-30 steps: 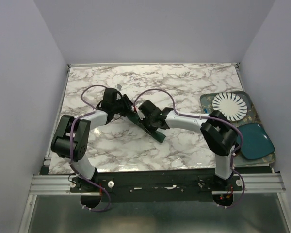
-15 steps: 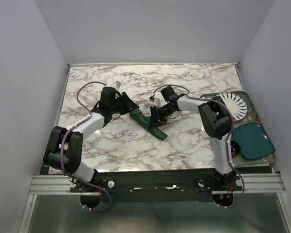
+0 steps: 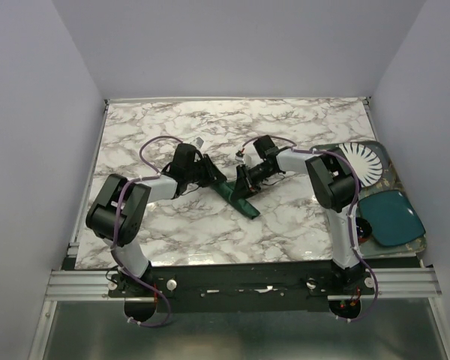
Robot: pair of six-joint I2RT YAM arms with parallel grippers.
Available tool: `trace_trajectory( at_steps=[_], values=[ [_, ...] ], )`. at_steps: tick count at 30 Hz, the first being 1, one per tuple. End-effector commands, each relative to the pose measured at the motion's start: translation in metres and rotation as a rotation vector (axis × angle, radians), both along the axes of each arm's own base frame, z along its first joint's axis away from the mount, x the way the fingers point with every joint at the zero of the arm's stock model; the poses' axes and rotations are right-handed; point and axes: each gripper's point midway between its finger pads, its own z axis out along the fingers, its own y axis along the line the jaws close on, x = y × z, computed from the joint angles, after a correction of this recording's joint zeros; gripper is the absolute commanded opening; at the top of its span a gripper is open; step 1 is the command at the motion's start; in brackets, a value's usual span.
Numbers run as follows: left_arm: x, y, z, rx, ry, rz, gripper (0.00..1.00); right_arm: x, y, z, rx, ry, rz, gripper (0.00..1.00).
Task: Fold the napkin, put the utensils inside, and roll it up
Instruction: Roll the napkin with the utensil
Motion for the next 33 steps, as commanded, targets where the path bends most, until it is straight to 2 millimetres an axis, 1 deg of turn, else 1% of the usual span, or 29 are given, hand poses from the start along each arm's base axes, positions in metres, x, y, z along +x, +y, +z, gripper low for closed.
trace_trajectory(
  at_steps=[1, 4, 5, 6, 7, 8, 11, 12, 14, 15, 16, 18, 21, 24, 25, 26, 28, 29, 31, 33],
  values=[
    [0.011, 0.011, -0.018, 0.042, -0.014, 0.05, 0.27, -0.001, -0.012, -0.016, -0.093, -0.03, -0.025, 0.41],
    [0.012, 0.014, -0.026, 0.06, -0.002, 0.055, 0.26, 0.003, -0.02, -0.012, -0.15, -0.099, -0.05, 0.49],
    [0.012, 0.015, -0.03, 0.064, 0.004, 0.055, 0.26, 0.005, -0.021, 0.0, -0.163, -0.157, -0.053, 0.5],
    [0.011, 0.016, -0.033, 0.07, 0.009, 0.056, 0.26, 0.007, -0.023, -0.001, -0.219, -0.208, -0.058, 0.52],
    [0.011, 0.016, -0.034, 0.068, 0.014, 0.055, 0.26, 0.007, -0.025, 0.004, -0.238, -0.237, -0.061, 0.56],
    [0.009, 0.016, -0.038, 0.071, 0.023, 0.053, 0.25, 0.009, -0.024, 0.019, -0.237, -0.289, -0.065, 0.57],
    [0.008, 0.016, -0.04, 0.067, 0.026, 0.053, 0.25, 0.013, -0.031, 0.028, -0.336, -0.417, -0.087, 0.63],
    [0.007, 0.016, -0.041, 0.07, 0.025, 0.051, 0.25, 0.015, -0.033, 0.038, -0.383, -0.499, -0.103, 0.65],
    [0.007, 0.016, -0.04, 0.069, 0.026, 0.052, 0.25, 0.017, -0.035, 0.046, -0.435, -0.599, -0.099, 0.68],
    [0.007, 0.016, -0.04, 0.07, 0.025, 0.051, 0.25, 0.019, -0.035, 0.052, -0.504, -0.698, -0.107, 0.69],
    [0.007, 0.017, -0.041, 0.072, 0.027, 0.052, 0.25, 0.019, -0.033, 0.052, -0.533, -0.753, -0.099, 0.71],
    [0.007, 0.015, -0.04, 0.065, 0.028, 0.049, 0.25, 0.018, -0.029, 0.052, -0.623, -0.875, -0.071, 0.72],
    [0.007, 0.013, -0.041, 0.048, 0.041, 0.045, 0.25, 0.018, -0.023, 0.049, -0.712, -0.983, -0.043, 0.73],
    [0.006, 0.012, -0.043, 0.043, 0.05, 0.04, 0.25, 0.015, -0.011, 0.044, -0.742, -1.061, -0.005, 0.73],
    [0.005, 0.011, -0.044, 0.039, 0.057, 0.041, 0.25, 0.016, -0.007, 0.044, -0.745, -1.077, -0.005, 0.73],
    [0.005, 0.012, -0.046, 0.036, 0.063, 0.042, 0.25, 0.017, -0.005, 0.037, -0.763, -1.083, 0.008, 0.73],
    [0.004, 0.011, -0.047, 0.03, 0.07, 0.042, 0.25, 0.018, -0.001, 0.033, -0.783, -1.102, 0.017, 0.72],
    [0.004, 0.012, -0.049, 0.029, 0.075, 0.043, 0.25, 0.018, 0.001, 0.026, -0.793, -1.101, 0.028, 0.72],
    [0.002, 0.013, -0.051, 0.026, 0.082, 0.043, 0.25, 0.018, 0.005, 0.023, -0.798, -1.127, 0.06, 0.71],
    [0.003, 0.014, -0.051, 0.023, 0.082, 0.048, 0.25, 0.014, 0.01, 0.018, -0.791, -1.135, 0.084, 0.69]
  ],
)
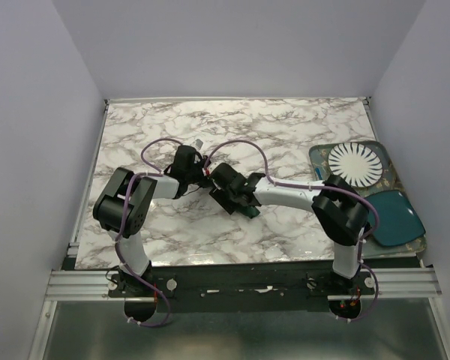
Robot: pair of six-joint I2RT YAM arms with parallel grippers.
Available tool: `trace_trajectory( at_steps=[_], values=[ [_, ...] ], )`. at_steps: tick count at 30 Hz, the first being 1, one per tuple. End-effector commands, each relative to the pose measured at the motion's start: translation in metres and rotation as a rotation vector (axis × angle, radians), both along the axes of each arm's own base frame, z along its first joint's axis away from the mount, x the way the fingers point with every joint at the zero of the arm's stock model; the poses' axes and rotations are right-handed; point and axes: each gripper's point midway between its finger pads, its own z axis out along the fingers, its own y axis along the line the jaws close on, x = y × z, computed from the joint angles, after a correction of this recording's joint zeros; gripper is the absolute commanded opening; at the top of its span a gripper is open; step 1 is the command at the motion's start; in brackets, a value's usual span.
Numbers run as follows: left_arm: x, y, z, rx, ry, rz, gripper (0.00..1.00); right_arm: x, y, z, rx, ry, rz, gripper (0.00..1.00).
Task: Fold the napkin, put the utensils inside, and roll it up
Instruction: Roll the napkin with the utensil
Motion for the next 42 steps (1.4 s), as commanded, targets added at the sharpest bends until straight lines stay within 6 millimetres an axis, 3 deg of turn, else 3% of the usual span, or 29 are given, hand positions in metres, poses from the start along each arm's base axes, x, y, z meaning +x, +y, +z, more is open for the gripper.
trace_trajectory(
  at_steps=[1, 13, 17, 22, 24, 27, 28, 30, 32, 35, 38, 42],
  values=[
    [-0.009, 0.014, -0.029, 0.046, 0.072, 0.026, 0.25, 0.013, 0.01, 0.0, -0.043, -0.101, 0.017, 0.68],
    [-0.008, 0.014, -0.02, 0.037, 0.058, 0.013, 0.26, 0.012, -0.004, -0.034, -0.073, -0.042, -0.055, 0.68],
    [-0.004, 0.019, -0.006, 0.082, 0.027, 0.015, 0.28, 0.015, -0.019, -0.045, -0.055, 0.013, -0.111, 0.59],
    [0.004, 0.022, 0.015, 0.095, -0.013, 0.033, 0.33, 0.011, -0.016, -0.052, -0.018, 0.08, -0.092, 0.37],
    [0.007, 0.024, 0.025, 0.101, -0.029, 0.043, 0.34, 0.008, -0.016, -0.05, 0.007, 0.106, -0.094, 0.33],
    [0.013, 0.03, 0.045, 0.127, -0.071, 0.067, 0.35, 0.001, -0.009, -0.045, 0.11, 0.218, -0.089, 0.3],
    [0.014, 0.03, 0.052, 0.131, -0.085, 0.069, 0.35, -0.01, -0.003, -0.044, 0.163, 0.307, -0.059, 0.29],
    [0.016, 0.036, 0.064, 0.147, -0.105, 0.087, 0.36, -0.008, -0.006, -0.04, 0.242, 0.408, -0.097, 0.28],
    [0.016, 0.039, 0.076, 0.149, -0.129, 0.092, 0.36, -0.024, 0.003, -0.034, 0.347, 0.564, -0.07, 0.27],
    [0.014, 0.038, 0.08, 0.138, -0.136, 0.084, 0.36, -0.032, 0.006, -0.023, 0.483, 0.734, -0.076, 0.27],
    [0.009, 0.026, 0.077, 0.091, -0.125, 0.039, 0.36, -0.036, 0.01, -0.01, 0.626, 0.894, -0.07, 0.27],
    [0.005, 0.006, 0.069, 0.014, -0.108, -0.008, 0.34, -0.029, 0.003, -0.016, 0.726, 1.043, -0.11, 0.27]
  ],
)
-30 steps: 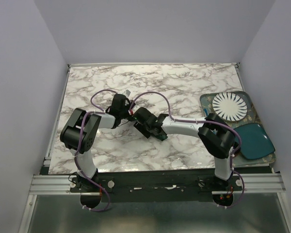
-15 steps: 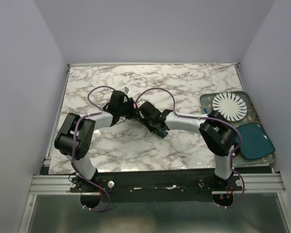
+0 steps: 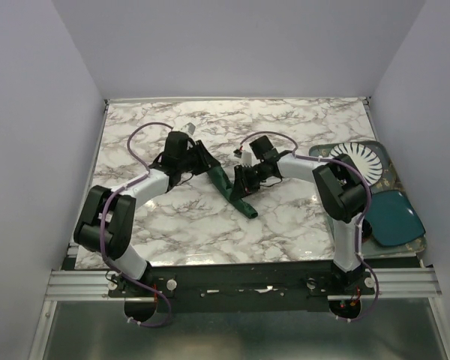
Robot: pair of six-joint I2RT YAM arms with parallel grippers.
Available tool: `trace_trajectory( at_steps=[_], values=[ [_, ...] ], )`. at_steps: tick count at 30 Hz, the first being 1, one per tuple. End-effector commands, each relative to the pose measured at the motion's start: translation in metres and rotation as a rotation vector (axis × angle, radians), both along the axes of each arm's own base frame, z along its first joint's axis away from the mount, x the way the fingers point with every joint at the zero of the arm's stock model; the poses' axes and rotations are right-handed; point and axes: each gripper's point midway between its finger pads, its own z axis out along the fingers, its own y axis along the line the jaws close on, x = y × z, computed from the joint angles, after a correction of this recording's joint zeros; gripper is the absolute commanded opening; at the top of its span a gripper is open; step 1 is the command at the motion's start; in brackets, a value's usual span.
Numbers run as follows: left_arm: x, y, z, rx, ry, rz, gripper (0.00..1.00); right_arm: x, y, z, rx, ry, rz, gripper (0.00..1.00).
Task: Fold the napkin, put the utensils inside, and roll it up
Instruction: Roll the napkin with the utensil
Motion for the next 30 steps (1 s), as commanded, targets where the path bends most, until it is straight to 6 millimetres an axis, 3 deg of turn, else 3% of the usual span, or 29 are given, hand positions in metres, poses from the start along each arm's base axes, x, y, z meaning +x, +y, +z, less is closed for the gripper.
trace_trajectory(
  at_steps=[1, 7, 13, 17, 21, 25, 27, 29, 30],
  values=[
    [-0.008, -0.025, -0.01, -0.079, 0.027, -0.081, 0.34, -0.036, 0.002, -0.001, 0.189, 0.354, 0.049, 0.27],
    [-0.004, -0.034, -0.039, -0.072, 0.069, -0.086, 0.33, -0.025, -0.01, -0.009, 0.19, 0.367, 0.008, 0.29],
    [-0.009, -0.023, -0.075, -0.015, 0.118, -0.039, 0.32, -0.021, -0.016, -0.009, 0.15, 0.315, -0.013, 0.37],
    [-0.012, -0.013, -0.084, 0.012, 0.127, -0.01, 0.32, -0.019, -0.023, 0.001, 0.107, 0.239, -0.025, 0.47],
    [-0.012, -0.011, -0.087, 0.012, 0.136, -0.007, 0.32, -0.021, -0.031, 0.011, 0.02, 0.112, -0.004, 0.55],
    [-0.011, -0.012, -0.087, 0.01, 0.135, -0.008, 0.31, -0.012, -0.045, 0.024, -0.215, -0.159, -0.004, 0.68],
    [-0.01, -0.011, -0.088, 0.008, 0.139, -0.006, 0.31, -0.014, -0.04, 0.029, -0.298, -0.274, 0.027, 0.71],
    [-0.01, -0.012, -0.09, 0.006, 0.146, -0.009, 0.31, -0.001, -0.046, 0.035, -0.405, -0.403, -0.006, 0.75],
    [-0.01, -0.012, -0.09, 0.005, 0.151, -0.009, 0.31, -0.007, -0.037, 0.037, -0.433, -0.453, 0.026, 0.75]
  ],
)
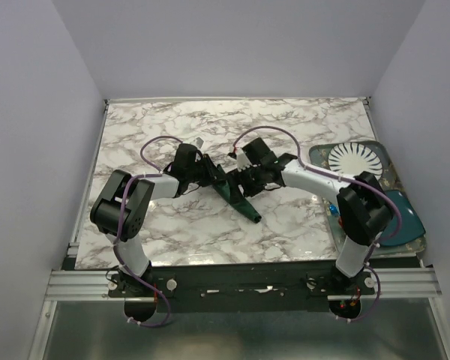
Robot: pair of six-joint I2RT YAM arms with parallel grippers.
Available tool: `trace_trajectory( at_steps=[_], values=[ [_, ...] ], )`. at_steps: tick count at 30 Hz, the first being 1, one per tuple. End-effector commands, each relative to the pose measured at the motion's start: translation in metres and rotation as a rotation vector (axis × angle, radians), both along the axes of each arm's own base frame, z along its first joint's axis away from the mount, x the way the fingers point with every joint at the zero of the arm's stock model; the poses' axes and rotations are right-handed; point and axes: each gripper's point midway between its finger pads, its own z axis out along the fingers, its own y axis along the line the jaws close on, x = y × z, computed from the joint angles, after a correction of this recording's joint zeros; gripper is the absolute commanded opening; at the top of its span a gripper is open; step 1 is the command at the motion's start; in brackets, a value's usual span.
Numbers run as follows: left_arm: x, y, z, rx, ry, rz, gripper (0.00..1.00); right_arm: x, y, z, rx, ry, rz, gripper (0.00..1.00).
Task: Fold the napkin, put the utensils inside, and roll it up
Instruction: Roll the napkin with the utensil
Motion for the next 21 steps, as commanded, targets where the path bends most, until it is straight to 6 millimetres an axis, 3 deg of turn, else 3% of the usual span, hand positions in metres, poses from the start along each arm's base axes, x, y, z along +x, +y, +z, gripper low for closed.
trace_trajectory(
  at_steps=[1, 6, 13, 16, 21],
  values=[
    [0.001, 0.01, -0.018, 0.039, 0.038, 0.032, 0.31, 0.02, -0.021, 0.002, -0.364, -0.353, -0.026, 0.78],
    [-0.001, 0.01, -0.026, 0.04, 0.066, 0.027, 0.31, 0.02, -0.004, -0.012, -0.481, -0.447, 0.023, 0.83],
    [-0.002, 0.012, -0.028, 0.036, 0.074, 0.029, 0.31, 0.026, 0.004, -0.032, -0.578, -0.53, 0.041, 0.84],
    [-0.001, 0.012, -0.027, 0.034, 0.073, 0.029, 0.31, 0.029, 0.003, -0.038, -0.597, -0.535, 0.038, 0.8],
    [-0.001, 0.013, -0.022, 0.038, 0.065, 0.026, 0.31, 0.024, 0.001, -0.044, -0.571, -0.49, 0.024, 0.58]
  ],
)
